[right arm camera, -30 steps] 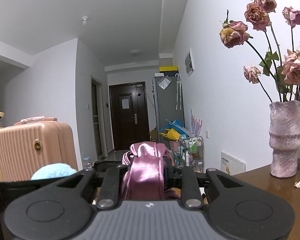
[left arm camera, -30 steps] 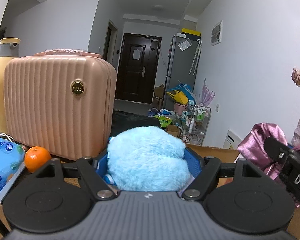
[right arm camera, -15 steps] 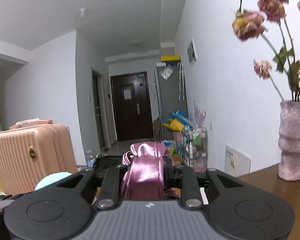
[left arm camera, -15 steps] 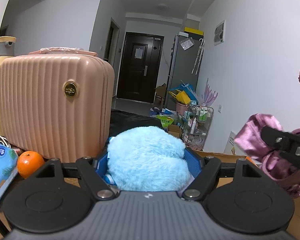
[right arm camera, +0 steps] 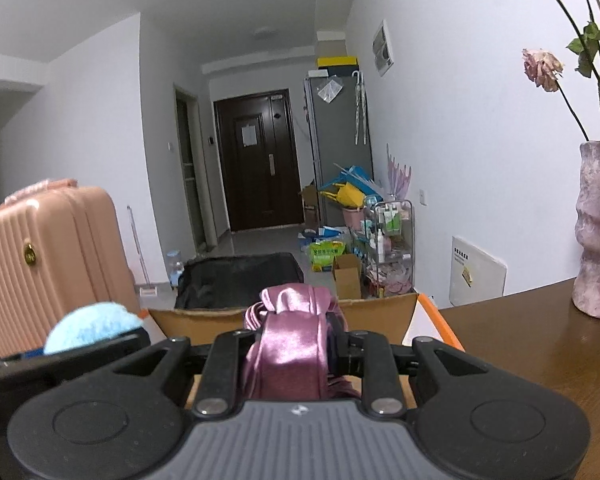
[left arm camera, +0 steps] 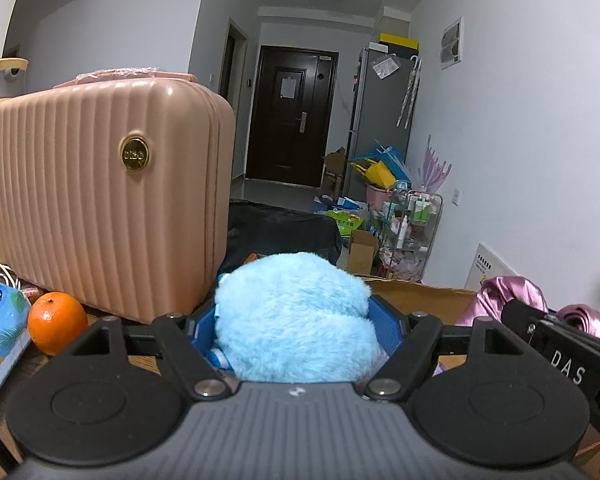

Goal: Organize soft objects
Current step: 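Open both tools to drop the plush and pink scrunchie into the box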

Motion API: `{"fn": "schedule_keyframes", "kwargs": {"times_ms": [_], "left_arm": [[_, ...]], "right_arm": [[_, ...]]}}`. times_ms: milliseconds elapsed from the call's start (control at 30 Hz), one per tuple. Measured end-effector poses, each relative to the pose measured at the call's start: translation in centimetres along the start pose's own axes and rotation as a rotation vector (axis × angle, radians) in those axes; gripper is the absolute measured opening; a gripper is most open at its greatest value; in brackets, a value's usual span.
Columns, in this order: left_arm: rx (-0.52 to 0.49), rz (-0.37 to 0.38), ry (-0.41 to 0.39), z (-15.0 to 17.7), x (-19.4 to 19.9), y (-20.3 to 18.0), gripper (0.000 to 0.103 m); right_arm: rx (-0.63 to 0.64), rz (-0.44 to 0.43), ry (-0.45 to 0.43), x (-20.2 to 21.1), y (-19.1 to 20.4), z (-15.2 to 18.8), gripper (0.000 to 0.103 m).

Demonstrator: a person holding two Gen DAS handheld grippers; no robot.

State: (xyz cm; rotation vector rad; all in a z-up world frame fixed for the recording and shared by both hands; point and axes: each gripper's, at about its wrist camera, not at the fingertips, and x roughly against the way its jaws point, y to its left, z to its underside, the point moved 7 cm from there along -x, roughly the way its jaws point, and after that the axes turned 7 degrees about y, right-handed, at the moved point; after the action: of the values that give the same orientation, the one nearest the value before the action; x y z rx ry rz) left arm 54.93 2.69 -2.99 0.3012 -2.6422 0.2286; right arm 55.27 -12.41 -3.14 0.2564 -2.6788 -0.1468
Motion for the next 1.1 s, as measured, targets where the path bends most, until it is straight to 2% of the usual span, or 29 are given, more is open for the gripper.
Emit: {"fn": "schedule_keyframes", "kwargs": {"times_ms": [133, 200, 267, 333, 400, 467, 533, 1100], "left_arm": [[-0.004, -0.001, -0.012, -0.1, 0.2, 0.0, 0.080], [-0.002, -0.011, -0.018, -0.1, 0.2, 0.1, 0.085], [0.007, -0.025, -0.024, 0.0, 0.4, 0.1, 0.096], [0.025, -0.043, -0.032, -0.2, 0.5, 0.5, 0.101], [0.044, -0.066, -0.037, -0.3, 0.5, 1.0, 0.103], [0.059, -0.073, -0.033, -0.5, 0.6, 1.4, 0.103], [0.074, -0.080, -0.025, -0.5, 0.5, 1.7, 0.103], [0.092, -0.087, -0.044, -0.5, 1.0, 2.3, 0.103]], "right_arm": [[-0.005, -0.003, 0.010, -0.3, -0.1, 0.2, 0.027], [-0.010, 0.010, 0.004, -0.1, -0.2, 0.1, 0.035], [-0.017, 0.019, 0.008, -0.2, -0.4, 0.2, 0.044], [-0.021, 0.029, 0.012, -0.3, -0.5, 0.2, 0.050], [-0.027, 0.042, 0.013, -0.3, -0.7, 0.2, 0.063], [-0.036, 0.057, 0.012, -0.3, -1.0, 0.2, 0.087], [-0.044, 0.071, 0.013, -0.3, -1.2, 0.2, 0.102], [-0.054, 0.087, -0.024, 0.9, -1.5, 0.1, 0.103]]}}
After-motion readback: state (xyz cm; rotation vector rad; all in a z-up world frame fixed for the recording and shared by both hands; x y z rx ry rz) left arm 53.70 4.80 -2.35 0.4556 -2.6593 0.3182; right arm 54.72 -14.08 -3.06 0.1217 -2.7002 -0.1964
